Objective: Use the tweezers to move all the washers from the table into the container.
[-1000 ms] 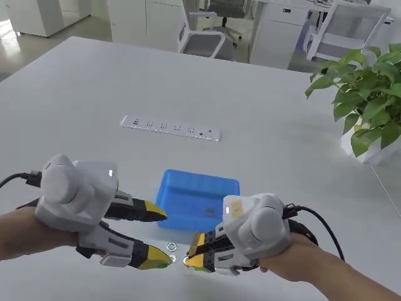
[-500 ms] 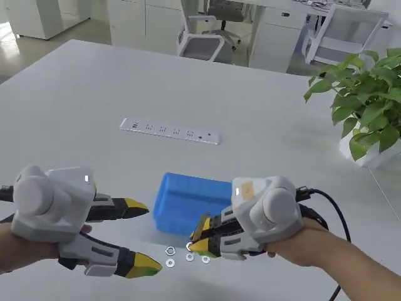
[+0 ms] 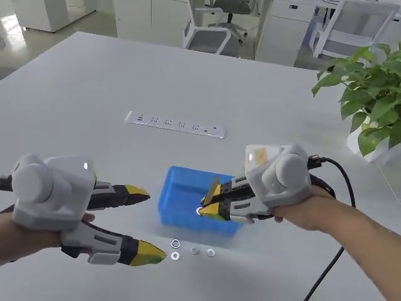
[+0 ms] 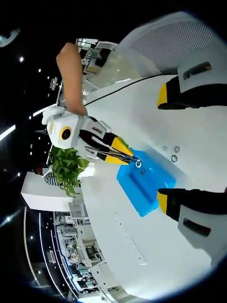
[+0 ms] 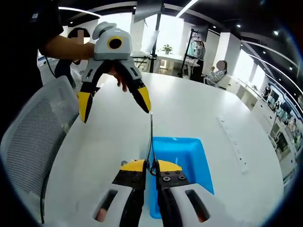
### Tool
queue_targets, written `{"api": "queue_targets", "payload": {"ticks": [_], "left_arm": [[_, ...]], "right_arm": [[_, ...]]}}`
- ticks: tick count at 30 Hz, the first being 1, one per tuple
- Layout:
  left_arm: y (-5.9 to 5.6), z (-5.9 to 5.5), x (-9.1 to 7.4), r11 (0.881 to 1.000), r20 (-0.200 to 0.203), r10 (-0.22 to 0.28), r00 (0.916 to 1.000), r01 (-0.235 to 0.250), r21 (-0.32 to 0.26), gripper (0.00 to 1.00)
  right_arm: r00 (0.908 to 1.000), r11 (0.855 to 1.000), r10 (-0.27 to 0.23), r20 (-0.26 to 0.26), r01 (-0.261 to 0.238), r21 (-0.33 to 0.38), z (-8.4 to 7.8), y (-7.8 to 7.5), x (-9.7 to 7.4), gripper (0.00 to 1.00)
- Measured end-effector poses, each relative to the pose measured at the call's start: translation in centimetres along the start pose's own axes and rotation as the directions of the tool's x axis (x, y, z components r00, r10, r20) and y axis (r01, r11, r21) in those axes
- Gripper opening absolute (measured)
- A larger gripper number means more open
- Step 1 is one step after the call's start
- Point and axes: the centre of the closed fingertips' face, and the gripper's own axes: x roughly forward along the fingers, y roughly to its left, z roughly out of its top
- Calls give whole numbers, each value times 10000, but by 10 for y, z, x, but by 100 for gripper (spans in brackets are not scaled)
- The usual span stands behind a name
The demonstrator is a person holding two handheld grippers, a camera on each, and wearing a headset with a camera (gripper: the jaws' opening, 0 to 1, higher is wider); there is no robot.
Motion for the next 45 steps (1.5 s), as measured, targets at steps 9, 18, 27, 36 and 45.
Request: {"api": "queue_targets", "payload": {"ticks": [9, 18, 27, 36, 45], "left_arm": [[3, 2, 0, 10000, 128, 92, 9999, -92, -9, 75], [3, -1, -3, 9999, 100, 102, 9999, -101, -71, 80], [5, -2, -8, 9997, 114, 175, 9998, -173, -184, 89], [0, -2, -11, 9996, 121, 73, 9999, -70, -281, 98], [-2, -3, -10, 9992, 9, 28, 10000, -27, -406, 99]], "right_arm": [[9996, 9998, -175, -221, 175, -18, -15, -19, 13, 8], [9991, 9992, -320, -285, 327, 231, -23, -35, 24, 9], [9985, 9994, 21, -553, -2, 349, -36, -36, 39, 9], [9969, 9988, 222, -752, -188, 456, -44, -34, 47, 9], [9951, 9975, 442, -888, -390, 589, -50, -31, 51, 9]]}}
